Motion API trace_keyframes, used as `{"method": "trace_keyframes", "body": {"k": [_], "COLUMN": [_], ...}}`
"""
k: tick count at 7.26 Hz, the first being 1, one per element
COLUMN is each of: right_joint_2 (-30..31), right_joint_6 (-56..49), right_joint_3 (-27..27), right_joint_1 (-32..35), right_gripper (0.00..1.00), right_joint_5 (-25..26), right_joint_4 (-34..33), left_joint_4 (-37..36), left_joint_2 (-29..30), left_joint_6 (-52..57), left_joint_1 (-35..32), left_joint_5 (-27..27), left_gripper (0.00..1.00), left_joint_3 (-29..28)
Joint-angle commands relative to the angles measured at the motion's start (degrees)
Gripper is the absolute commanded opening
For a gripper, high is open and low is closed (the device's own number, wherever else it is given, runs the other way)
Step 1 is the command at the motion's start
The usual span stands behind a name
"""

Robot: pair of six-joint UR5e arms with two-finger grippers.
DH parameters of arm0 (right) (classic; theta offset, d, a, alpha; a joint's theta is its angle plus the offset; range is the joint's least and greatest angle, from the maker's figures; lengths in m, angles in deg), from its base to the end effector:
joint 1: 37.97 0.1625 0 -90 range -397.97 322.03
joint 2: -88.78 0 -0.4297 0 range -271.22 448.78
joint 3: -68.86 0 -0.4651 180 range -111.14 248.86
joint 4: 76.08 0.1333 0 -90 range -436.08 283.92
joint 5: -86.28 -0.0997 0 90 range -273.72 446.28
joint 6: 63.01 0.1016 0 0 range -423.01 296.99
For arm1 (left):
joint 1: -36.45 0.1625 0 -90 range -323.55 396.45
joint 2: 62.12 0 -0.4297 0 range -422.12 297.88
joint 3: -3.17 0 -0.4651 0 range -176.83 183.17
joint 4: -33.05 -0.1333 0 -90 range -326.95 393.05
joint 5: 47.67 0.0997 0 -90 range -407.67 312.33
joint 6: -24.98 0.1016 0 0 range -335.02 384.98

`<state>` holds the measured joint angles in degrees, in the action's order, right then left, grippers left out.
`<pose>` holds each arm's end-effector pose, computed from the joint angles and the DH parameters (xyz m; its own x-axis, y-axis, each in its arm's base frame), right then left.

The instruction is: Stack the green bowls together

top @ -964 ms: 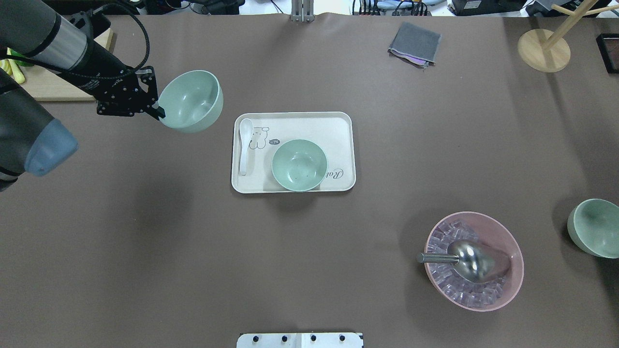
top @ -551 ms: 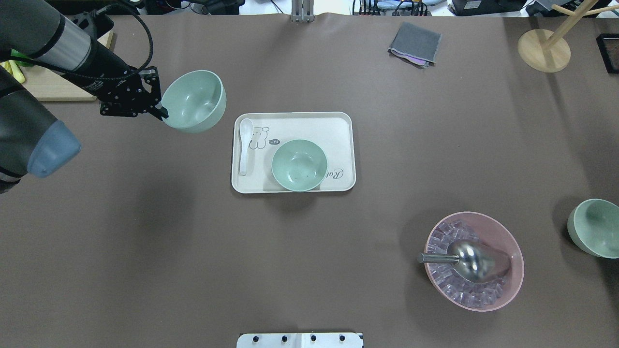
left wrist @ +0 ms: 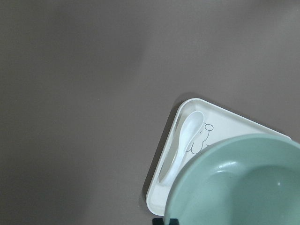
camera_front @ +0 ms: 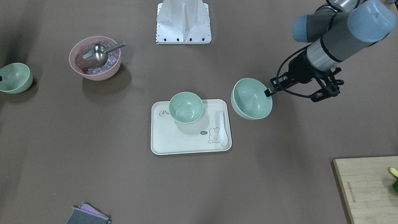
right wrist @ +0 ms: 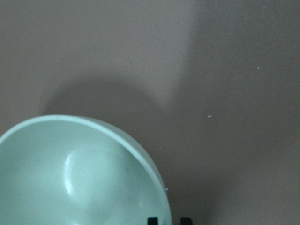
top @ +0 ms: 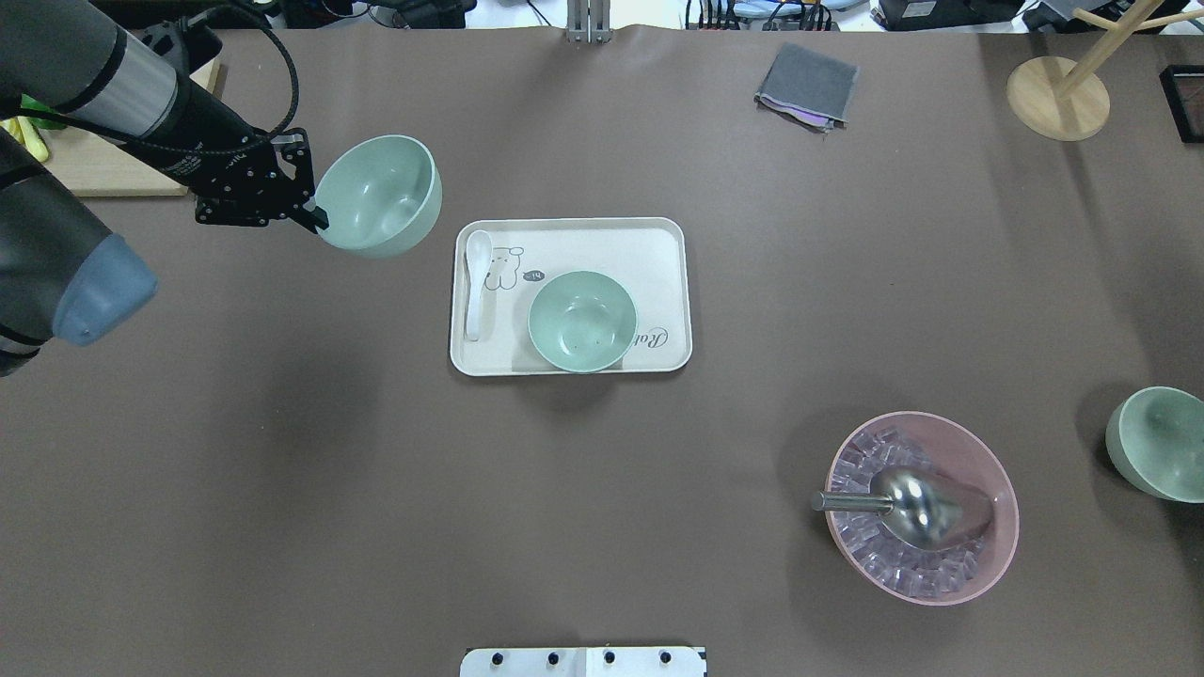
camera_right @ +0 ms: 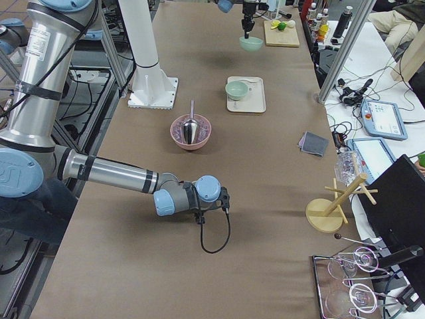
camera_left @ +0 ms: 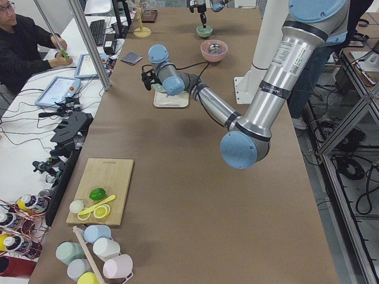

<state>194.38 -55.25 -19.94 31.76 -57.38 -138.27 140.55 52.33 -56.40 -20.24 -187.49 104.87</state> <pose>-0.1038 -0.4297 0.7509 0.5439 -0.2221 0.8092 0.2691 0.9596 0.0825 0.3188 -0.5866 0.2379 0.3520 -0.3596 -0.8642 0.1502 0.9330 -0.3270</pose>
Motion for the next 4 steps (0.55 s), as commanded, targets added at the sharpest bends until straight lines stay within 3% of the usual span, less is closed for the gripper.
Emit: {"method": "trace_keyframes", "body": {"k": [1, 3, 4], "right_joint_2": [-1.2, -4.2, -5.2], "right_joint_6": [3.1, 5.4, 6.6], "right_joint_3": [0.3, 0.6, 0.6], "right_joint_1": [0.0, 2.4, 3.4], "right_gripper": [0.00, 0.00, 0.00], "right_joint_5": [-0.8, -8.5, -9.9], "right_joint_4": [0.2, -0.4, -0.5], "left_joint_4": [0.0, 0.0, 0.4], "left_joint_2": [0.2, 1.4, 3.1], "left_joint_6": [0.0, -0.3, -4.4], "left_joint_1": [0.0, 4.6, 8.2], "left_joint_5": [0.0, 2.9, 4.5], "left_gripper": [0.00, 0.00, 0.00], "left_joint_3": [-0.2, -0.4, -0.5]}}
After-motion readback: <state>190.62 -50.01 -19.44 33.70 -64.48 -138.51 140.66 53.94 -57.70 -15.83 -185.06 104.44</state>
